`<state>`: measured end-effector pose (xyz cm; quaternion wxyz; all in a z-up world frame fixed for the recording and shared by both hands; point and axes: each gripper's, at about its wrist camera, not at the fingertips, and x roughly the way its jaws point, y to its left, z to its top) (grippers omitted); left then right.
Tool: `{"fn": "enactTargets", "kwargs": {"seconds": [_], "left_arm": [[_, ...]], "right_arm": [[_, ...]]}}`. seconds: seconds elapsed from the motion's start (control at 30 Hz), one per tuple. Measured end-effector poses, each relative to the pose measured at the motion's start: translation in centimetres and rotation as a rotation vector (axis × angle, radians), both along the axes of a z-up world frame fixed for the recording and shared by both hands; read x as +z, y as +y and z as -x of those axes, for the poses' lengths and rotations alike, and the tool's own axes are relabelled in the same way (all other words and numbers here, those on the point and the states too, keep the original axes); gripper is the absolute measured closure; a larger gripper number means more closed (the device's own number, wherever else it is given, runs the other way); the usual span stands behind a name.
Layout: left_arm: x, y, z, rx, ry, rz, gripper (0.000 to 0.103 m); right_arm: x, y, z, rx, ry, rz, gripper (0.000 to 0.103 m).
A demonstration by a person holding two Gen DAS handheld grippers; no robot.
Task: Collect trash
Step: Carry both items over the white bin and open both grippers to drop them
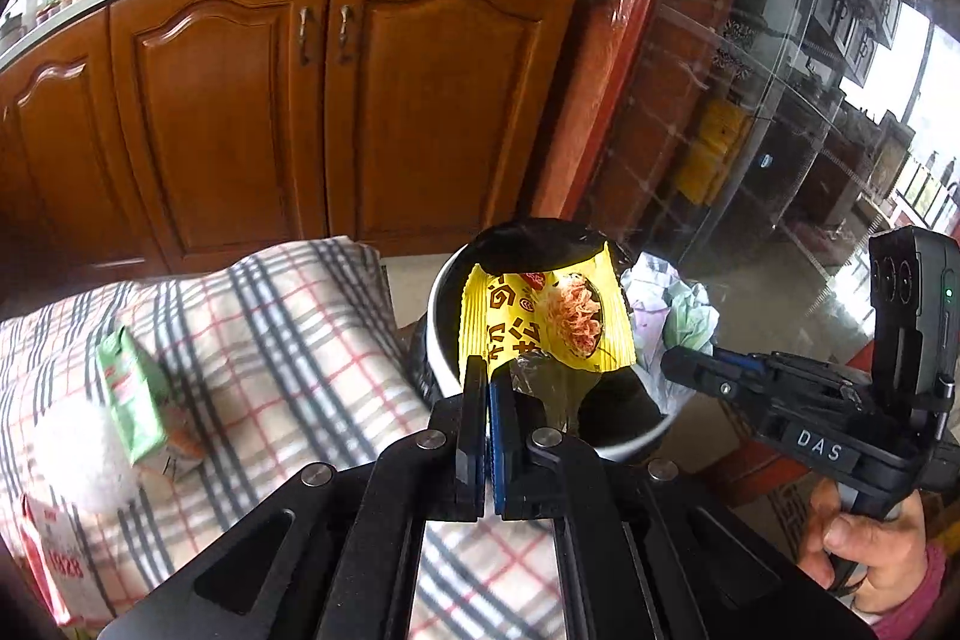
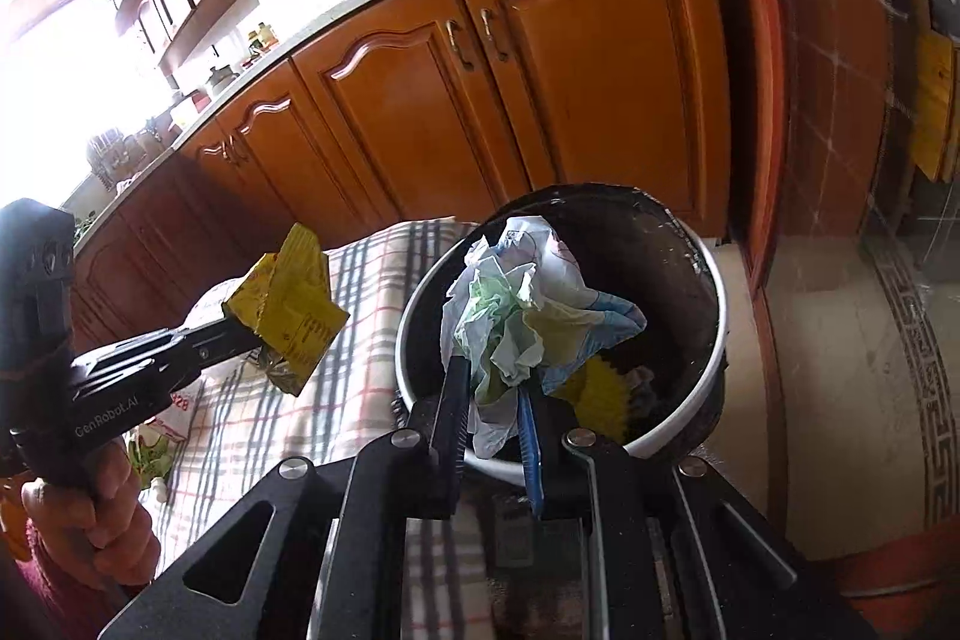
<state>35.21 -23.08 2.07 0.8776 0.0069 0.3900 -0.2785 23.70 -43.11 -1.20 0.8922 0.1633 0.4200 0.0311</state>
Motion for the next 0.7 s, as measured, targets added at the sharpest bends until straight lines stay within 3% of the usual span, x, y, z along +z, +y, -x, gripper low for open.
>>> {"fn": "enactTargets", "kwargs": {"seconds": [0.6, 0.7], "left_arm": [[-3.4, -6.2, -5.0, -0.023, 0.079, -0.075, 0.103], [-3.4, -6.2, -5.0, -0.030, 0.102, -0.066, 0.098]], "right_arm": [[-2.5, -2.3, -2.2, 0.007, 0.071, 0.033, 0.088], [-2.6, -2.6, -2.6, 0.012, 0.076, 0.038, 0.083]]}}
